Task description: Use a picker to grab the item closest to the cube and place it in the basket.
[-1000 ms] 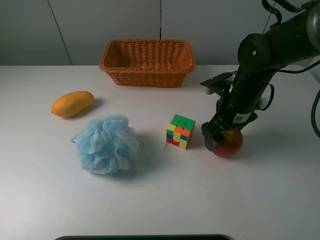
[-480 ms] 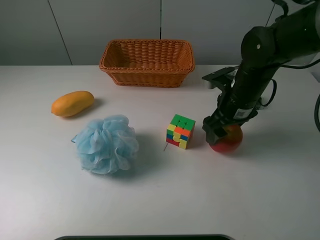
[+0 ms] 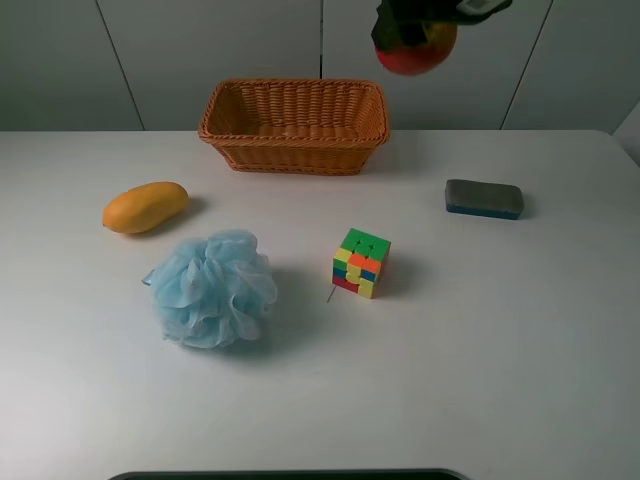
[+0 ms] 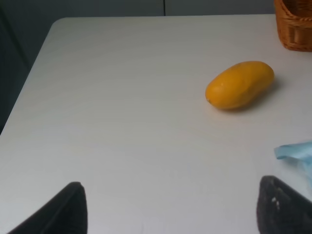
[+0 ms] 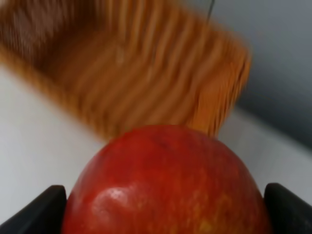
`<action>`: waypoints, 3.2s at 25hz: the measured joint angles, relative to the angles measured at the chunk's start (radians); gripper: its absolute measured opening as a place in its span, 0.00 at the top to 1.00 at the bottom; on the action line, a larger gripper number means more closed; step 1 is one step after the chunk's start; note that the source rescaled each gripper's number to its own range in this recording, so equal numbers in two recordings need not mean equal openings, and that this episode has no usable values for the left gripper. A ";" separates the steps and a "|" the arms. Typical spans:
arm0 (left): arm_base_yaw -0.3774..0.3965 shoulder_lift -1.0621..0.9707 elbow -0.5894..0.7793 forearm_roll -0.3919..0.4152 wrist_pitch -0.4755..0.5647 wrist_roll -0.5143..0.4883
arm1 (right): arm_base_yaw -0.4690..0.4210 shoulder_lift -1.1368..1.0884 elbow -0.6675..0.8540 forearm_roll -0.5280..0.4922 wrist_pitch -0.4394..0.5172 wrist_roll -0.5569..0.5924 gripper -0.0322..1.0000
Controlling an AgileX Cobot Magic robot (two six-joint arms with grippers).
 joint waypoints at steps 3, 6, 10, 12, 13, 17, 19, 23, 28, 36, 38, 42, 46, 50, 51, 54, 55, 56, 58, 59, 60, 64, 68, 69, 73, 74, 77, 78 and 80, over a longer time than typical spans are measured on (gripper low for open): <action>0.000 0.000 0.000 0.000 0.000 0.000 | 0.035 0.096 -0.104 0.040 -0.082 -0.002 0.94; 0.000 0.000 0.000 0.000 0.000 0.000 | 0.059 0.237 -0.225 0.057 -0.132 -0.004 0.94; 0.000 0.000 0.000 0.000 0.000 0.000 | 0.070 0.459 -0.407 0.059 -0.141 -0.011 0.94; 0.000 0.000 0.000 0.000 0.000 0.000 | 0.070 0.562 -0.485 0.068 -0.124 -0.011 0.94; 0.000 0.000 0.000 0.000 0.000 0.000 | 0.070 0.600 -0.521 0.081 -0.118 -0.011 0.94; 0.000 0.000 0.000 0.000 0.000 0.000 | 0.070 0.717 -0.594 0.109 -0.074 -0.011 0.94; 0.000 0.000 0.000 0.000 0.000 0.000 | 0.070 0.733 -0.598 0.109 -0.064 -0.011 0.94; 0.000 0.000 0.000 0.000 0.000 0.000 | 0.070 0.735 -0.606 0.109 -0.065 -0.014 0.94; 0.000 0.000 0.000 0.000 0.000 0.000 | 0.070 0.735 -0.608 0.109 -0.064 -0.026 0.13; 0.000 0.000 0.000 0.000 0.000 0.000 | 0.070 0.735 -0.612 0.109 -0.056 -0.036 0.00; 0.000 0.000 0.000 0.000 0.000 0.000 | 0.070 0.731 -0.612 0.109 -0.049 -0.037 0.00; 0.000 0.000 0.000 0.000 0.000 0.000 | 0.070 0.681 -0.615 0.079 0.030 -0.040 0.00; 0.000 0.000 0.000 0.000 0.000 0.000 | 0.070 0.556 -0.615 0.035 0.186 -0.040 0.00; 0.000 0.000 0.000 0.000 0.000 0.000 | 0.033 0.385 -0.618 -0.018 0.382 -0.021 0.00; 0.000 0.000 0.000 0.000 0.000 0.000 | 0.017 0.338 -0.618 -0.043 0.434 -0.014 0.00; 0.000 0.000 0.000 0.000 0.000 0.000 | -0.051 0.211 -0.618 -0.107 0.584 0.004 0.00; 0.000 0.000 0.000 0.000 0.000 0.000 | -0.076 0.167 -0.618 -0.118 0.638 0.005 0.00; 0.000 0.000 0.000 0.000 0.000 0.000 | -0.108 0.133 -0.618 -0.127 0.677 0.007 0.00; 0.000 0.000 0.000 0.000 0.000 0.000 | -0.176 0.046 -0.609 -0.129 0.715 0.011 0.00; 0.000 0.000 0.000 0.000 0.000 0.000 | -0.205 0.007 -0.594 -0.131 0.723 0.011 0.00; 0.000 0.000 0.000 0.000 0.000 0.000 | -0.239 -0.042 -0.573 -0.131 0.728 0.011 0.00; 0.000 0.000 0.000 0.000 0.000 0.000 | -0.375 -0.245 -0.458 -0.123 0.735 0.005 0.00; 0.000 0.000 0.000 0.000 0.000 0.000 | -0.477 -0.458 -0.289 -0.122 0.737 -0.003 0.00; 0.000 0.000 0.000 0.000 0.000 0.000 | -0.497 -0.515 -0.244 -0.120 0.737 -0.003 0.00; 0.000 0.000 0.000 0.000 0.000 0.000 | -0.524 -0.753 -0.028 -0.062 0.706 -0.019 0.00; 0.000 0.000 0.000 0.000 0.000 0.000 | -0.524 -0.805 0.026 -0.037 0.692 -0.028 0.00; 0.000 0.000 0.000 0.000 0.000 0.000 | -0.524 -0.973 0.167 0.019 0.666 -0.048 0.00; 0.000 0.000 0.000 0.000 0.000 0.000 | -0.524 -1.026 0.216 0.030 0.661 -0.052 0.00; 0.000 0.000 0.000 0.000 0.000 0.000 | -0.524 -1.130 0.310 0.042 0.642 -0.052 0.00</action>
